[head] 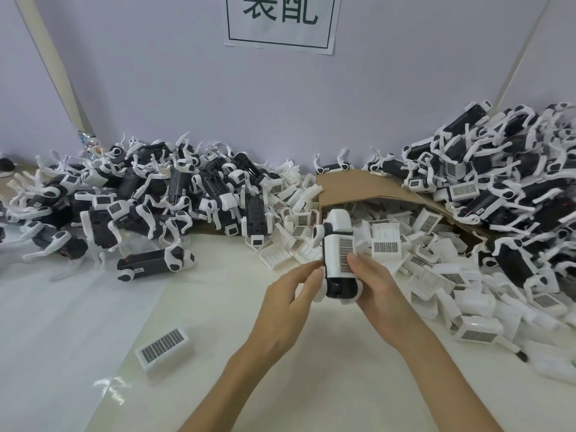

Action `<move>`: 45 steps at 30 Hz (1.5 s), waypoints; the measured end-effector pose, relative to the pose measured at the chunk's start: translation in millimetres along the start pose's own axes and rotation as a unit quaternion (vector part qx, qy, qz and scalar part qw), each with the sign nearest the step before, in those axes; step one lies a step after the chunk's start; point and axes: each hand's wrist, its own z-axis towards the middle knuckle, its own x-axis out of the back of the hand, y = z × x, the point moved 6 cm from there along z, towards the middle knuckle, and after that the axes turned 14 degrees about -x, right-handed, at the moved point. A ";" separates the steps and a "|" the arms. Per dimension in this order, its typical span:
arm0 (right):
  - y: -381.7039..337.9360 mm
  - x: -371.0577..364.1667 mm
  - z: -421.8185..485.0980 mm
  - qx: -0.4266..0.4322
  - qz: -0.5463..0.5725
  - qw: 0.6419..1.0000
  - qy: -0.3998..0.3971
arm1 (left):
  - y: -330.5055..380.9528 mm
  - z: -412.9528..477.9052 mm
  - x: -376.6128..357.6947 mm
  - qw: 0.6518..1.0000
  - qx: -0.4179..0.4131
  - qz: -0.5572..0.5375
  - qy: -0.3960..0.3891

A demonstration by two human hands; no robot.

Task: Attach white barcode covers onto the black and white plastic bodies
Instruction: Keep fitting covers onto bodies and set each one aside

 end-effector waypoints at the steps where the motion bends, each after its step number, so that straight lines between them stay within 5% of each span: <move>1: 2.1 -2.2 0.3 -0.003 -0.015 1.000 -0.003 | 1.0 -0.5 -3.0 1.000 0.002 -0.027 -0.011; 14: 6.8 -11.7 -1.4 0.076 -0.105 0.991 0.032 | 0.6 1.4 3.4 0.997 -0.011 -0.042 0.062; 20: 8.7 -17.5 -0.2 0.093 -0.234 0.965 0.067 | -6.8 2.1 4.9 0.988 0.039 -0.120 0.084; 33: 10.4 -23.4 -1.1 0.115 -0.323 0.938 0.047 | -17.4 -0.4 6.7 0.974 0.094 -0.170 0.118; 37: 2.5 -8.2 -3.8 0.131 -0.264 0.948 0.120 | -20.3 -2.6 9.5 0.966 0.143 -0.166 0.140; 40: -12.2 15.6 -8.2 0.155 -0.167 0.959 0.169 | -20.8 -2.6 6.7 0.964 0.189 -0.167 0.084; 45: -10.7 17.6 -5.3 0.087 -0.229 0.969 0.034 | -18.7 -2.9 -5.8 0.992 0.114 -0.050 -0.020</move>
